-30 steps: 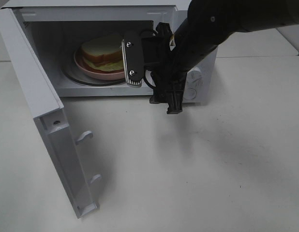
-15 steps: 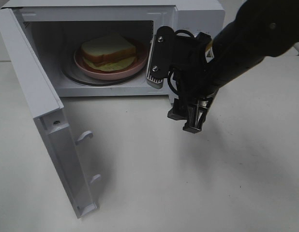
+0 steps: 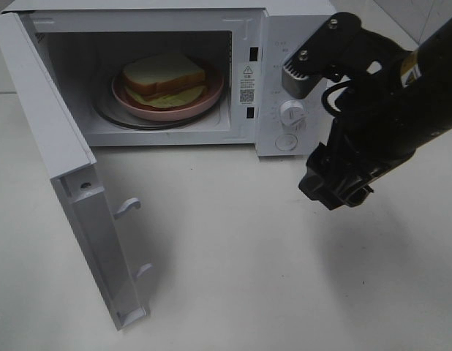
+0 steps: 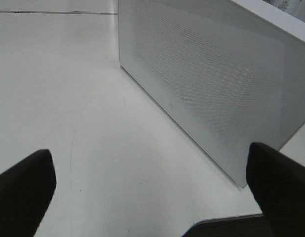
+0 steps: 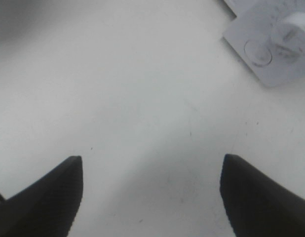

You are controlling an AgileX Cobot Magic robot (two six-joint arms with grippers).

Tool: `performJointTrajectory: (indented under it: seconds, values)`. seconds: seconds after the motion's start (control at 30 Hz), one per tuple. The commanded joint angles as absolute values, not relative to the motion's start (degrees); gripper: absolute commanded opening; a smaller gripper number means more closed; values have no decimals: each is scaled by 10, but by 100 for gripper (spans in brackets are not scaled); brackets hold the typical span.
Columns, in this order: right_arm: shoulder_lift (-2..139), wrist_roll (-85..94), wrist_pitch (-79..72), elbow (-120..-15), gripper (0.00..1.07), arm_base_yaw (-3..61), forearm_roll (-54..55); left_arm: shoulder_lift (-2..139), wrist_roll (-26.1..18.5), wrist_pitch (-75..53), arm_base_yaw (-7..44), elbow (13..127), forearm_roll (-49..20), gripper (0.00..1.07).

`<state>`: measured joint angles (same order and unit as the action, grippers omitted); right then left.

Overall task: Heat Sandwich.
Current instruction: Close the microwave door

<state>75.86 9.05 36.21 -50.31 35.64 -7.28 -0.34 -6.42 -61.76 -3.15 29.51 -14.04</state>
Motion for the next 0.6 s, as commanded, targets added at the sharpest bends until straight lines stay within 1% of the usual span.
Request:
performJointTrajectory:
  seconds: [0.03, 0.2, 0.43, 0.6]
  values:
    - [733, 36, 419, -499, 73, 357, -73, -12, -65, -614, -33, 295, -141, 98]
    - [700, 13, 470, -499, 78, 357, -74, -12, -65, -614, -33, 295, -141, 98]
    - [645, 0, 517, -499, 77, 357, -69, -12, -65, -614, -33, 295, -141, 98]
    - [580, 0, 552, -499, 77, 357, -70, -12, -65, -614, -33, 295, -141, 98]
